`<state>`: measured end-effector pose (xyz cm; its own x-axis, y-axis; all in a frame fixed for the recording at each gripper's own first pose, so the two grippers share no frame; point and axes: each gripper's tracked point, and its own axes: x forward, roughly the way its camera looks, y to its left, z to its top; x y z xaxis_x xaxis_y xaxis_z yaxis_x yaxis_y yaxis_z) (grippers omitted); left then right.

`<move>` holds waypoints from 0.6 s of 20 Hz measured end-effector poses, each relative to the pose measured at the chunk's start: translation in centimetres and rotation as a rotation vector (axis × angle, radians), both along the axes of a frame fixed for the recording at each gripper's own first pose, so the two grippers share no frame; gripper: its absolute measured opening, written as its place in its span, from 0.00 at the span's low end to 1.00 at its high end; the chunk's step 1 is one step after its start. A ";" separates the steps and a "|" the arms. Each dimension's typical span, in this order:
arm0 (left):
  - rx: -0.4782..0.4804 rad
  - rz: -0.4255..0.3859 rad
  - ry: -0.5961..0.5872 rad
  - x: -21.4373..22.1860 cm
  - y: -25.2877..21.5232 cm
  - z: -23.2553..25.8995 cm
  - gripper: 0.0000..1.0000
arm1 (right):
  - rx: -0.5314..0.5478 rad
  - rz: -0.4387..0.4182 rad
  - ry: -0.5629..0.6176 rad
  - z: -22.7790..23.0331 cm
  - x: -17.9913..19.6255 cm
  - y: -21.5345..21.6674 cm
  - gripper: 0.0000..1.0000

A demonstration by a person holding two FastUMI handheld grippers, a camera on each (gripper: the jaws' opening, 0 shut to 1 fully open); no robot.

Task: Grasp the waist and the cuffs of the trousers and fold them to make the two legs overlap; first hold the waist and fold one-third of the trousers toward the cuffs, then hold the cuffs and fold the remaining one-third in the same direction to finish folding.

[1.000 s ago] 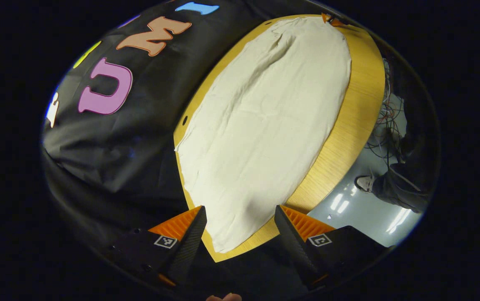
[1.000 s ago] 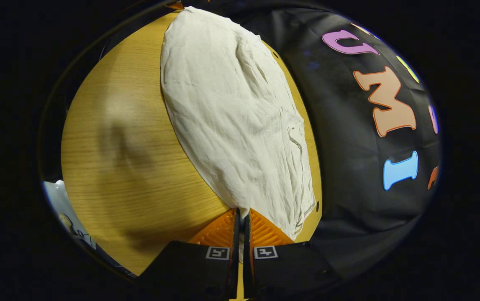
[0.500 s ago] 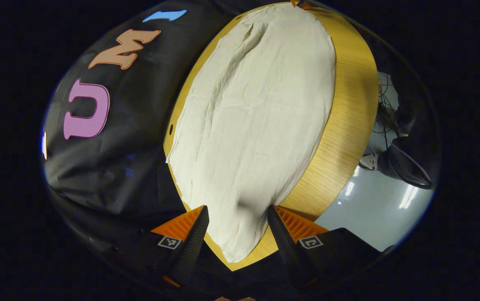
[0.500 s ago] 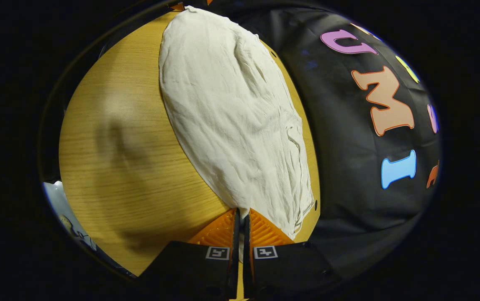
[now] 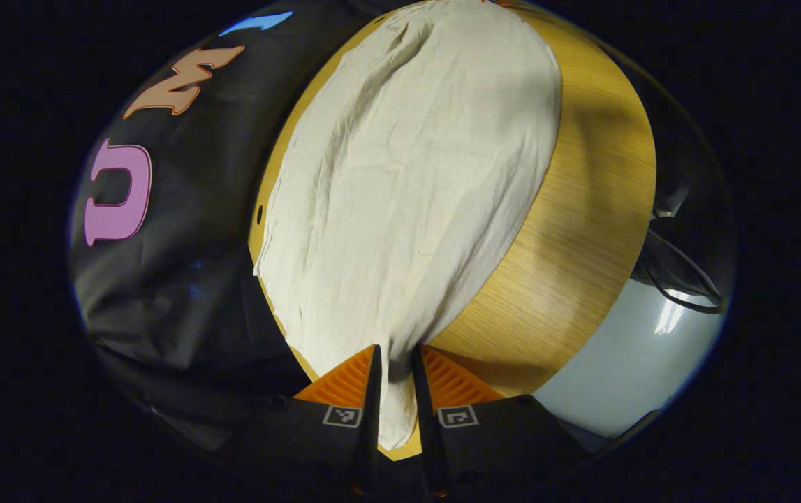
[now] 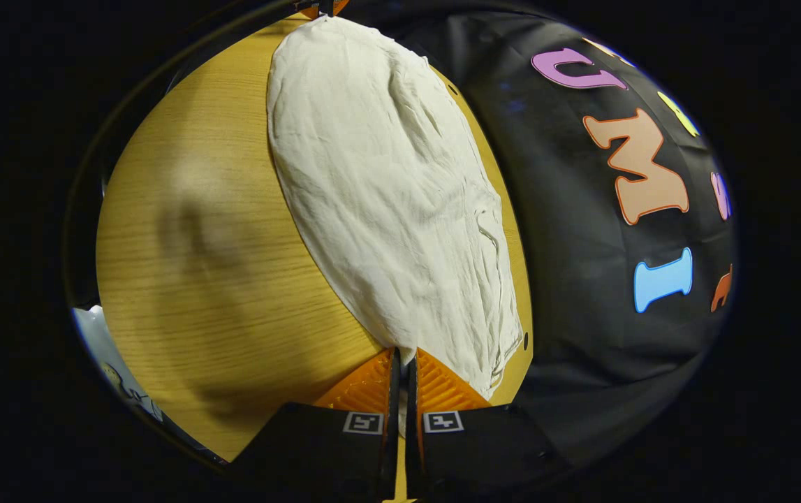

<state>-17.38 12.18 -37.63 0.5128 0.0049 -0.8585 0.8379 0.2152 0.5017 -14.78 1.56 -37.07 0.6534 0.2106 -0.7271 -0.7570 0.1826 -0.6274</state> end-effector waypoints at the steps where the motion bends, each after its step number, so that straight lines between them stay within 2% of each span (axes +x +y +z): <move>1: 0.007 0.003 0.013 -0.1 0.0 -0.4 0.18 | 0.000 0.001 -0.001 0.0 0.0 -0.1 0.06; 2: 0.015 0.000 0.005 0.1 0.1 -0.4 0.00 | 0.000 0.003 -0.001 0.0 0.0 -0.1 0.07; 7: 0.010 0.040 -0.010 0.3 0.2 -0.3 0.00 | 0.007 -0.007 0.014 0.1 0.1 -0.1 0.07; 10: -0.002 0.084 -0.006 0.4 0.4 0.0 0.00 | 0.044 -0.056 0.032 0.8 0.7 -0.4 0.04; 12: -0.001 0.096 -0.030 0.6 0.5 0.7 0.00 | 0.059 -0.076 0.003 2.3 1.4 -0.8 0.07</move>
